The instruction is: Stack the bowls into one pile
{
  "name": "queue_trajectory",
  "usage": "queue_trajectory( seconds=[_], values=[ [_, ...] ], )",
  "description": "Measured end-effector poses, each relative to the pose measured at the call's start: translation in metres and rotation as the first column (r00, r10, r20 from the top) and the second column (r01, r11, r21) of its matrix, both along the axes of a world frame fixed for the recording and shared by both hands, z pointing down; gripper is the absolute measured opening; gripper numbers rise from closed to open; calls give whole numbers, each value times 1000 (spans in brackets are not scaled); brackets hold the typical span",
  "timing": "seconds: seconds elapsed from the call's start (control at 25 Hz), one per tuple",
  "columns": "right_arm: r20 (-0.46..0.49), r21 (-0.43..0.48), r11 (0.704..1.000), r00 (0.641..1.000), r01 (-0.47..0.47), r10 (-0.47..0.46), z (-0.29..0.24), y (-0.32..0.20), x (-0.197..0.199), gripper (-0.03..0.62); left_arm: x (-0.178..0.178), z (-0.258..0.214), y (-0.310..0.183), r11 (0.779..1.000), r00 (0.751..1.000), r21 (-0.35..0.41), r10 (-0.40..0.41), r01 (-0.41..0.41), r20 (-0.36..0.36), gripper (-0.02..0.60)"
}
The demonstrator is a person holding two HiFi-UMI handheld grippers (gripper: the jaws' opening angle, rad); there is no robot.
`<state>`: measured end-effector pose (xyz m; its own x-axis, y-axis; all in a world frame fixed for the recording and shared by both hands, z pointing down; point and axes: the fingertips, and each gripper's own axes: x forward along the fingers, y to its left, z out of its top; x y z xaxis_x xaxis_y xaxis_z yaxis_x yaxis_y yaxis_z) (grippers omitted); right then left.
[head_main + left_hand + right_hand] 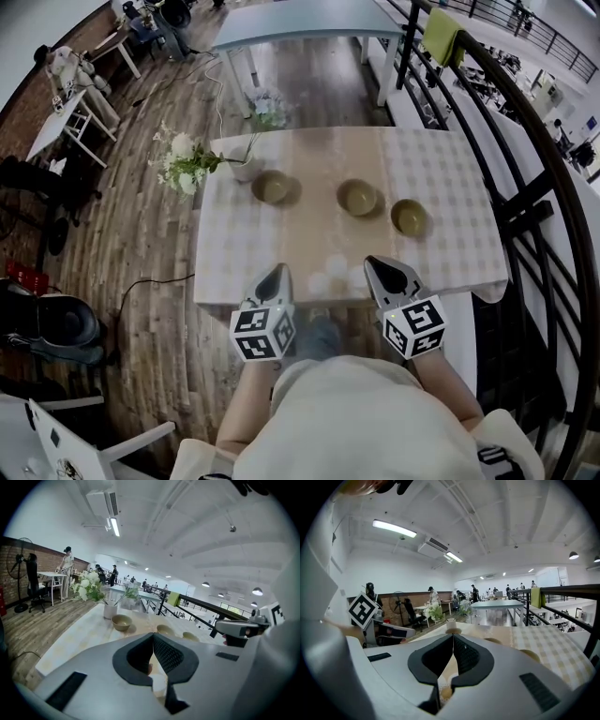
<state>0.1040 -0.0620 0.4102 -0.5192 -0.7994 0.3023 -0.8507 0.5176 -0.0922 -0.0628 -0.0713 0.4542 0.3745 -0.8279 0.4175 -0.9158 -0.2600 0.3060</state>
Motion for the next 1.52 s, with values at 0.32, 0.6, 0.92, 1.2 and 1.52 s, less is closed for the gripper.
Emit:
queue_trajectory(
  seconds=[0.32,0.6,0.92,1.2,1.52],
  values=[
    [-5,-18,1000,1000,3,-3,5,-44,-19,2,-31,12,-55,999,999,-16,-29,29,28,5],
    [-8,-35,999,1000,0,0,16,-79,-21,2,-45,33,-97,998,997,-40,-53,55,58,5],
    [-16,-49,999,1000,-21,21,16,-101,-20,2,-52,57,-129,994,995,-95,-46,55,93,5],
    [-26,-69,997,999,-40,38,29,-121,-22,2,-54,84,-163,990,996,-139,-14,26,91,48],
    [-42,-104,993,998,-46,42,44,-138,-28,2,-65,113,-191,981,994,-191,-17,37,103,97]
  ],
)
